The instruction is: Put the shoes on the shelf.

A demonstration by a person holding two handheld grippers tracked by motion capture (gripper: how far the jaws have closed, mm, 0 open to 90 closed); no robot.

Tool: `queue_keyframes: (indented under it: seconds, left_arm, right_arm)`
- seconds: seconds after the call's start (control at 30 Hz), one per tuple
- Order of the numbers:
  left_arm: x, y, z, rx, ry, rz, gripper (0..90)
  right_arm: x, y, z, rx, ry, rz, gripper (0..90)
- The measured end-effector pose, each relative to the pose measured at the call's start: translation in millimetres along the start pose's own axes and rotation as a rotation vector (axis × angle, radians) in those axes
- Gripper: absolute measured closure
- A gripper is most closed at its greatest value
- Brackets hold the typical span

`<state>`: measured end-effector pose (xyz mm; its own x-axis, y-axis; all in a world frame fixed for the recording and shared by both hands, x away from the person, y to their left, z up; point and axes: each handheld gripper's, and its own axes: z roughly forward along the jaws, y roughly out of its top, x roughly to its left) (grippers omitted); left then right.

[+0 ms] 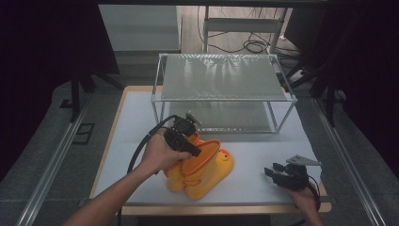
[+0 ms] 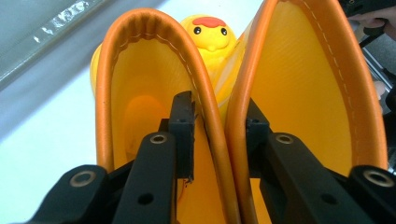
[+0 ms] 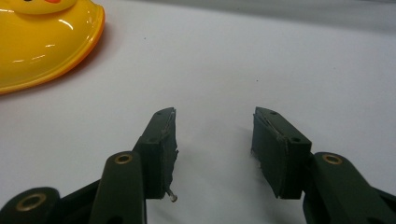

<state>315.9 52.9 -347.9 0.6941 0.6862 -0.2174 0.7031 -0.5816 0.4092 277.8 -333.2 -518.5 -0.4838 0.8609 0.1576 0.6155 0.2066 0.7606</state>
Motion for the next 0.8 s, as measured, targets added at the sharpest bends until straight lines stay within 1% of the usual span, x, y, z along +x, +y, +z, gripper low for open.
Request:
queue_keyframes:
  seconds: [0.1, 0.17, 0.2, 0.27, 0.33, 0.37, 0.43, 0.5, 0.6, 0.7, 0.8]
  left_arm:
    - [0.0, 0.1, 0.9, 0.001, 0.010, -0.002, 68.7]
    - [0.1, -0.1, 1.4, 0.001, 0.017, -0.001, 68.6]
    - [-0.1, -0.5, 1.7, -0.002, 0.021, 0.001, 69.4]
    - [-0.2, -1.3, 2.1, -0.008, 0.030, 0.006, 74.7]
    - [0.5, -2.2, 2.1, -0.015, 0.031, 0.004, 80.6]
    - [1.4, -2.9, 1.9, -0.020, 0.027, 0.005, 81.8]
    - [3.4, -3.4, 0.7, -0.022, 0.012, 0.001, 82.3]
    - [6.4, -3.8, -0.2, -0.027, -0.010, -0.006, 82.5]
    - [12.0, -3.1, -2.0, -0.031, -0.045, -0.018, 82.5]
    - [16.5, -1.2, -3.8, -0.034, -0.067, -0.018, 82.5]
    - [19.8, 1.0, -5.1, -0.037, -0.103, -0.020, 82.5]
  right_arm:
    - [-0.1, 0.0, 0.1, -0.001, -0.002, 0.002, 49.6]
    - [0.2, 0.0, 0.3, -0.003, -0.003, 0.004, 49.7]
    - [0.1, 0.1, 0.1, 0.000, -0.003, 0.003, 49.7]
    - [0.2, 0.1, 0.0, 0.001, -0.005, 0.004, 49.7]
    - [0.0, 0.1, -0.1, 0.001, -0.005, 0.007, 49.7]
    - [-0.2, 0.0, 0.0, -0.002, -0.005, 0.010, 49.7]
    - [-1.4, -0.1, -0.3, -0.003, -0.010, 0.005, 49.8]
    - [-2.0, -0.2, -0.7, -0.004, -0.010, 0.013, 50.0]
    - [-3.6, -0.5, -1.0, -0.007, -0.015, 0.012, 50.1]
    - [-4.6, -0.6, -1.3, -0.008, -0.016, 0.020, 50.2]
    - [-5.4, -0.7, -1.6, -0.012, -0.020, 0.024, 50.2]
